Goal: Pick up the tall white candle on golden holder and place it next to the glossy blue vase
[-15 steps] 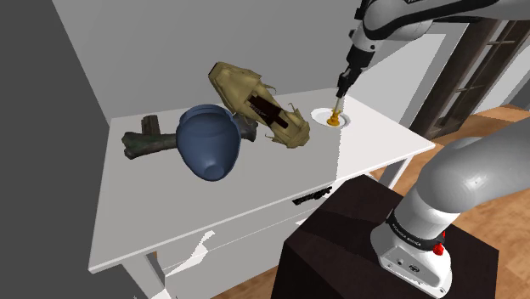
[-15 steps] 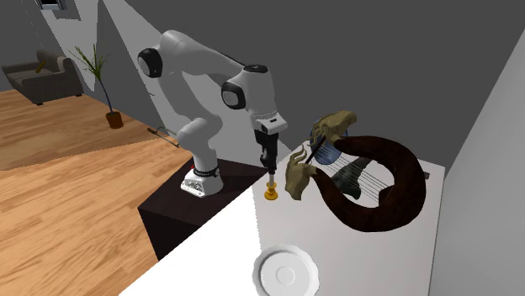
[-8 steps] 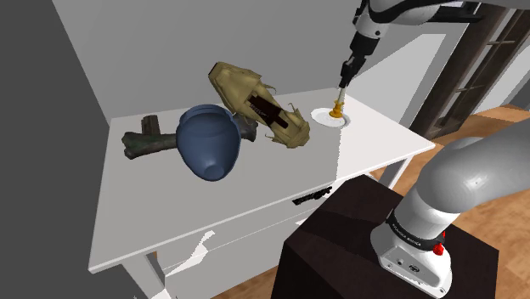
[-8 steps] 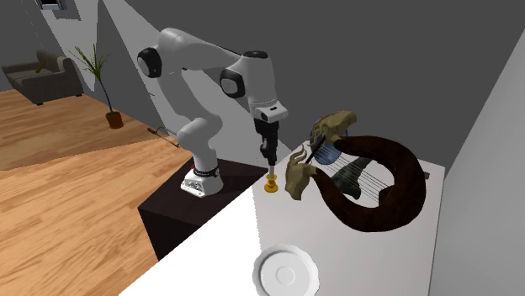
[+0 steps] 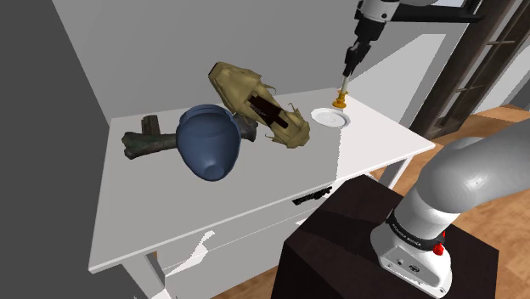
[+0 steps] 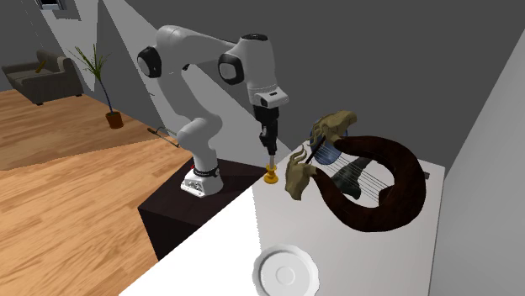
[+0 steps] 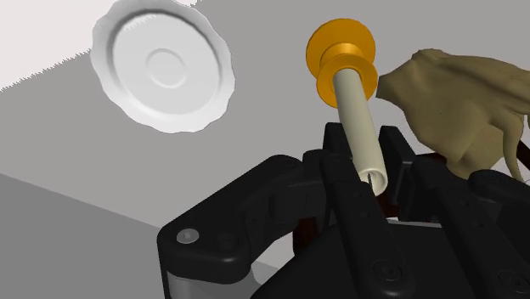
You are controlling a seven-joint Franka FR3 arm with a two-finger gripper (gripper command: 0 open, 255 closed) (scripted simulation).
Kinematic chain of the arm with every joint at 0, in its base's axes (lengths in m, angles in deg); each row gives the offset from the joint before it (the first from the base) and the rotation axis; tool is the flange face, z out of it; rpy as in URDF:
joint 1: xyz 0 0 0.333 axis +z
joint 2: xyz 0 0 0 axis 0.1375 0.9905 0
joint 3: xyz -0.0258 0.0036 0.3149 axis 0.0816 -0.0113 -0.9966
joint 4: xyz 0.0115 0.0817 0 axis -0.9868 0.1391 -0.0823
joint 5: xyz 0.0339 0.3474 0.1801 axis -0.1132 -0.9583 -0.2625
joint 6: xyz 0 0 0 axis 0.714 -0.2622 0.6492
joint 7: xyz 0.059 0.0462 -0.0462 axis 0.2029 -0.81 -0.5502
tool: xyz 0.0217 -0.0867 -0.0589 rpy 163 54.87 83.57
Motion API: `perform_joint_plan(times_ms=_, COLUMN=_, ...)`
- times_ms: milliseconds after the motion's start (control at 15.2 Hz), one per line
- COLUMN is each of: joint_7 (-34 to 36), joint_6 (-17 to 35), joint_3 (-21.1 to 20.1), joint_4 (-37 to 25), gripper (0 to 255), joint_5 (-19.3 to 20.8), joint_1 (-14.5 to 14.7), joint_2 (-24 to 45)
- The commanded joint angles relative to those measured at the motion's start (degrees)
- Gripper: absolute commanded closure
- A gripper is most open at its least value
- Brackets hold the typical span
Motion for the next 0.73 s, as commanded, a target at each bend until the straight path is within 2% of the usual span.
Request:
perform_joint_plan(times_ms=0, joint_7=0.1, joint_6=-1.6, joint_3=-0.2, joint_4=-1.7, gripper=255, joint_5=-0.1, joint_1=0.1, joint_2=0.1)
perform_joint_plan(times_ms=660, joint_7=0.2, joint_6=-9.1, joint_3=-0.7, joint_4=-10.5, gripper=255, joint_5=-0.7, joint_1=0.5, joint_2=1.5)
